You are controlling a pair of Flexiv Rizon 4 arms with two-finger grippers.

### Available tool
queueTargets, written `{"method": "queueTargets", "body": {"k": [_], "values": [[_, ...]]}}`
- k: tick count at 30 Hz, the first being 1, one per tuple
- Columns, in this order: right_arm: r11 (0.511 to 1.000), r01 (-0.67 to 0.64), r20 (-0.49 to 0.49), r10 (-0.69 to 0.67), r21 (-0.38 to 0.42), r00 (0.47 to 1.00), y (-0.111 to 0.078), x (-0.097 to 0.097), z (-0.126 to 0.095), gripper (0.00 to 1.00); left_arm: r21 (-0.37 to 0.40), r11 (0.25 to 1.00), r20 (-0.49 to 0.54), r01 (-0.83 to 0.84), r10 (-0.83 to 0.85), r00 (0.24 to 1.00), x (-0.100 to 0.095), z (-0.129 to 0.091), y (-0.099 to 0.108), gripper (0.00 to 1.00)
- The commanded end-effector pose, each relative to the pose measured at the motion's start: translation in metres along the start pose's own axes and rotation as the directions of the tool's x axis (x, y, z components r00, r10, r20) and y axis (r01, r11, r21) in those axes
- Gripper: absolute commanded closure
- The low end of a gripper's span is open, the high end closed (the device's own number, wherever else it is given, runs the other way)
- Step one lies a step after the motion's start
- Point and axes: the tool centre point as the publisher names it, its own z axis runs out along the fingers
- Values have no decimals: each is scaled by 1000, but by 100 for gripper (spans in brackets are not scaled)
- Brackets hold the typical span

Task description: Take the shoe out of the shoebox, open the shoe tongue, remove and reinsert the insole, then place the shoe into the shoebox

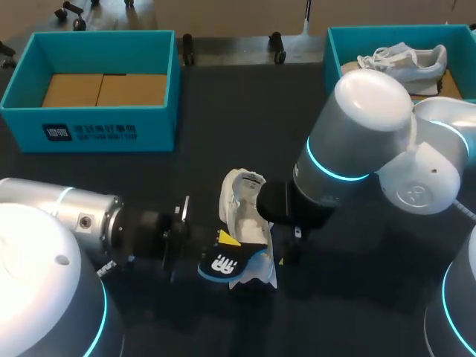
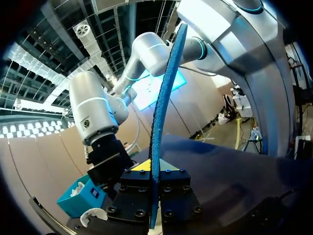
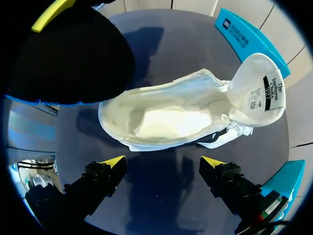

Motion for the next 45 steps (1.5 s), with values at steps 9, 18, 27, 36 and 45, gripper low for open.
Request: {"method": "queueTargets", "body": {"k": [9, 18, 27, 36, 45], "values": [[1000, -1, 2, 1, 1, 1000, 1, 1, 1, 0, 12, 1000, -25, -11, 12, 1000, -3, 11, 11, 100], [1000, 12, 10, -12, 4, 1000, 4, -1, -10, 0, 10, 1000, -20, -13, 14, 1000, -5, 14, 16, 100], [1000, 10, 7, -10, 2, 1000, 4, -1, -10, 0, 9, 1000, -21, -1, 1, 1000, -3, 19, 21, 100], [1000, 10, 7, -10, 2, 1000, 4, -1, -10, 0, -2, 1000, -12, -15, 15, 1000, -2, 23, 23, 100], [1000, 10, 7, -10, 2, 1000, 4, -1, -10, 0, -10, 1000, -4, -5, 5, 1000, -4, 23, 33, 100]]}}
